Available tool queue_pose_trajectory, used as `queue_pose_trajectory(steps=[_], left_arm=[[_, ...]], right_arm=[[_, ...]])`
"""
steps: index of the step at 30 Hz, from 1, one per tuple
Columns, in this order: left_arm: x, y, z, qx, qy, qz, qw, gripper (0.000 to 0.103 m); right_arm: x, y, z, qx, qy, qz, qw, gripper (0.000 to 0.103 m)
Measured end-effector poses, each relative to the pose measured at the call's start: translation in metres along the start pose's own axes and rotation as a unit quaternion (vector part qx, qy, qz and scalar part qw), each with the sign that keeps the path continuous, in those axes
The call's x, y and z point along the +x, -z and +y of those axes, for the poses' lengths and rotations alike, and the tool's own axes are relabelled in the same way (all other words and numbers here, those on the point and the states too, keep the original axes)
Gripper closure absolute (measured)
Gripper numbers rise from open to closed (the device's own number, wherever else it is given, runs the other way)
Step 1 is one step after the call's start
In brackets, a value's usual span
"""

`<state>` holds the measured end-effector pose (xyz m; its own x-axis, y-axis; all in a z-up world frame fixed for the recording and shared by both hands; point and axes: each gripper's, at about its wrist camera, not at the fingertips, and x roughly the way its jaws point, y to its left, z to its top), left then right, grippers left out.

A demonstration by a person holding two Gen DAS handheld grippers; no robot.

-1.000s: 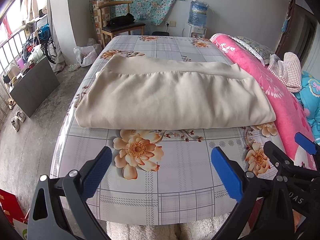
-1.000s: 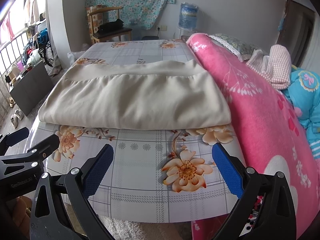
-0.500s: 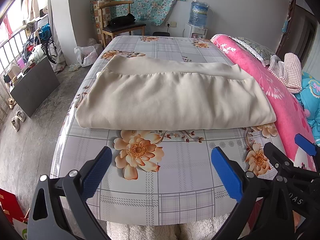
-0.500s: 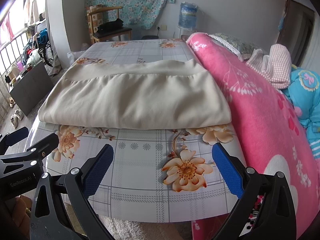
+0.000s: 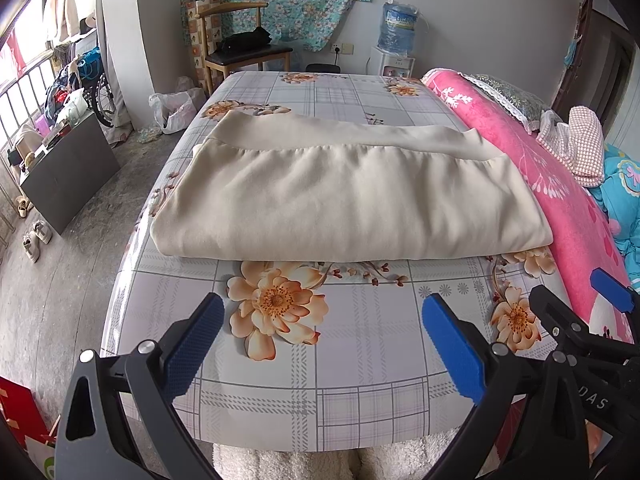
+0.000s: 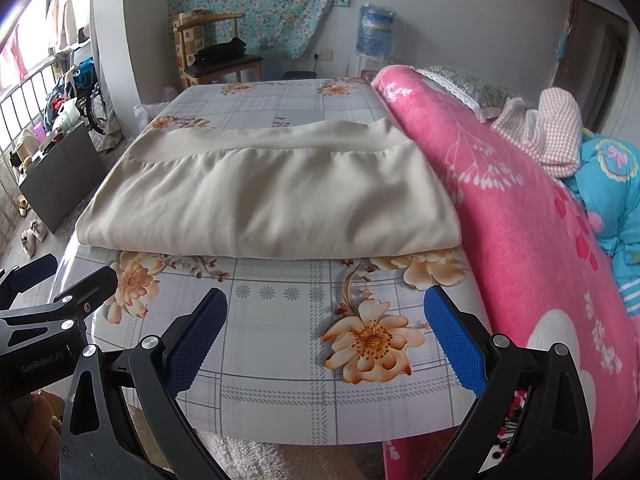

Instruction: Fold large clothes

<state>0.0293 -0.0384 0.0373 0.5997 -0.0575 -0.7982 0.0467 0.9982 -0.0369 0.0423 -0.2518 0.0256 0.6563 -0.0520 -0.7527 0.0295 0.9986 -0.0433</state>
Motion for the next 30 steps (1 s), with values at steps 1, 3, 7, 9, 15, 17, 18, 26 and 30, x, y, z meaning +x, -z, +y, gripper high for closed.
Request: queue_pose_trajectory(steps=[1, 3, 7, 9, 15, 17, 18, 26, 30], left_arm=[[-0.0002, -0.0003, -0.0002, 0.0, 0.0, 0.0, 1.0, 0.006], [-0.0005, -0.0019, -0.0005, -0.001, -0.001, -0.001, 1.0, 0.006], [-0.0005, -0.0017, -0.0004, -0.001, 0.0, -0.001, 1.0, 0.006], [-0.0009, -0.0024, -0.0004, -0.001, -0.001, -0.002, 1.0, 0.006], [-0.001, -0.0032, -0.0004, -0.001, -0.001, -0.001, 1.0, 0.006], [-0.0012, -0.0035, -0.0005, -0.001, -0.002, -0.002, 1.0, 0.006], [-0.001, -0.003, -0.0003, -0.001, -0.001, -0.002, 1.0, 0.006], [-0.0009, -0.0029, -0.0002, -0.001, -0.001, -0.002, 1.0, 0.006], [-0.001, -0.0029, 0.0, -0.001, -0.001, -0.002, 1.0, 0.006]], right_arm=[[-0.0002, -0.0002, 0.0003, 0.0, 0.0, 0.0, 1.0, 0.008], [0.0, -0.0009, 0.0005, 0.0, 0.0, -0.001, 1.0, 0.008], [-0.0004, -0.0003, 0.0004, -0.001, 0.0, -0.001, 1.0, 0.008], [-0.0007, 0.0001, 0.0006, 0.0, 0.0, -0.001, 1.0, 0.008], [-0.0006, 0.0001, 0.0014, 0.0, 0.001, 0.0, 1.0, 0.008], [-0.0006, -0.0002, 0.0015, 0.001, 0.001, 0.0, 1.0, 0.008], [-0.0004, -0.0007, 0.0017, 0.0, 0.0, -0.001, 1.0, 0.008], [-0.0002, -0.0007, 0.0019, 0.0, 0.001, -0.001, 1.0, 0.008], [-0.0002, 0.0001, 0.0012, 0.0, 0.0, 0.0, 1.0, 0.008]])
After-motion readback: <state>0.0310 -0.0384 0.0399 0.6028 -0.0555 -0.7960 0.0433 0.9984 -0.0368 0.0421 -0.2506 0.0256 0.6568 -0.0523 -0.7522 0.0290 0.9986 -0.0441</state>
